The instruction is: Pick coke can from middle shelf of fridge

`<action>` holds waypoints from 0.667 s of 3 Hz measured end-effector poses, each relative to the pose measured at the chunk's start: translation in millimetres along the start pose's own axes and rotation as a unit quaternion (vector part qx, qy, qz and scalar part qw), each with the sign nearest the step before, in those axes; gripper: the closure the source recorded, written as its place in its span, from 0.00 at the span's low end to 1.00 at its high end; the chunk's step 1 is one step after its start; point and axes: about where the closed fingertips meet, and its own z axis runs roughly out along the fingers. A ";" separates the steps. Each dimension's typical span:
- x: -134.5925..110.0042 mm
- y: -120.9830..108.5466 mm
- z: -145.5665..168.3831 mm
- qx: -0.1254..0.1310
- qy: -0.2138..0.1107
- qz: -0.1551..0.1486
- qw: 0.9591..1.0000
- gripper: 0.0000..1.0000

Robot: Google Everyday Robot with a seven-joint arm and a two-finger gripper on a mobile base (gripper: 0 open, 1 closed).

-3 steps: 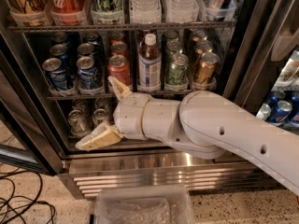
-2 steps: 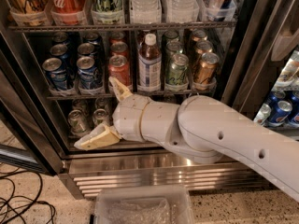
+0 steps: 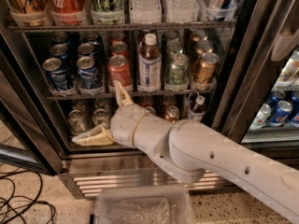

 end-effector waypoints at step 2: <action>18.3 -34.7 7.7 0.092 0.003 0.002 0.996 0.00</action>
Offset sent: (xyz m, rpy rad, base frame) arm 0.0520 -0.0293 -0.0101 0.0564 -0.0602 -0.2646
